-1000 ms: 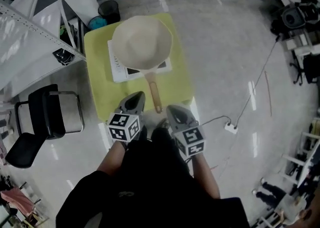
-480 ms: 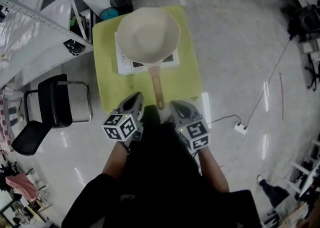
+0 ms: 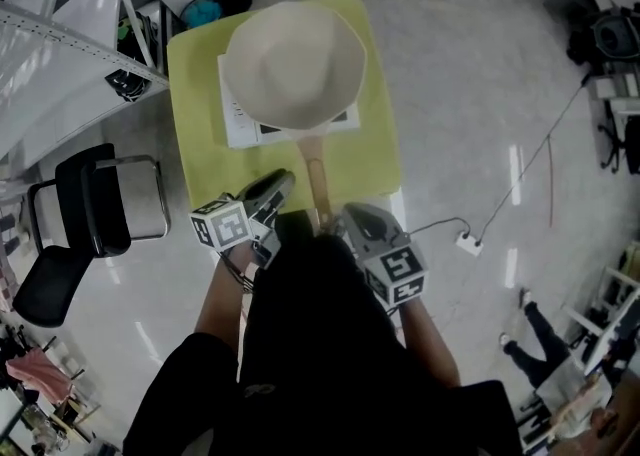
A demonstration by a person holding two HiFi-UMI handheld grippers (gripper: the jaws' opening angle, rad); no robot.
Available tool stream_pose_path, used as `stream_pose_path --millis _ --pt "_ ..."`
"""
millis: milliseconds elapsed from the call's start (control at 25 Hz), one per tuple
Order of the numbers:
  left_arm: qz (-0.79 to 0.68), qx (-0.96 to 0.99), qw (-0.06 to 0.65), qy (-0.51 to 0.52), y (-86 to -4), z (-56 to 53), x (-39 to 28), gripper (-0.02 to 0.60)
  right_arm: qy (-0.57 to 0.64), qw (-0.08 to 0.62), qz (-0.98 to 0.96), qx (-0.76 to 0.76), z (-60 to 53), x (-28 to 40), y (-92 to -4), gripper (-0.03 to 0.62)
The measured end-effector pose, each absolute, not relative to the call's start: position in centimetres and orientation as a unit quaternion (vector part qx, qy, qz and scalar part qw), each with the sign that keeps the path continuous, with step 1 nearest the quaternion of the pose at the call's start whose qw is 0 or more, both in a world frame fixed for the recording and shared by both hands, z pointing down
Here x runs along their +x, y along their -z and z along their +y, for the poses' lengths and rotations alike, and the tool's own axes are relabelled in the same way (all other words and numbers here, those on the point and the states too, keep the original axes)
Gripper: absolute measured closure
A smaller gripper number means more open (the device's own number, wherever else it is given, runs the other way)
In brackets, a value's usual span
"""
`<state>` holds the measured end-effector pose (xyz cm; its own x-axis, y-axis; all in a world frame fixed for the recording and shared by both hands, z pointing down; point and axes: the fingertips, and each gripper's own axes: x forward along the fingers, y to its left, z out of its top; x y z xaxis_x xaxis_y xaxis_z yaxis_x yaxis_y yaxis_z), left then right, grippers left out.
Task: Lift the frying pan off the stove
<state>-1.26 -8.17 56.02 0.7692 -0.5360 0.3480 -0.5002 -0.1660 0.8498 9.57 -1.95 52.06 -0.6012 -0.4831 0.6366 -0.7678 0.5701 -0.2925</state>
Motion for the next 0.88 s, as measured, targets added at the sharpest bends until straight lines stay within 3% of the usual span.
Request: stream_pose_path --millis 200,880 --pt "-0.293 0.742 0.600 0.058 -57.2 -9.4 -0.4 0.359 -0.295 0.244 -0.845 0.374 -2.6 9.2 -52.0 0.579" --pt "-0.215 0.685 0.687 0.114 -59.8 -12.4 3.9 0.305 -0.332 0.250 -0.822 0.388 -3.3 9.5 -53.2 0.579"
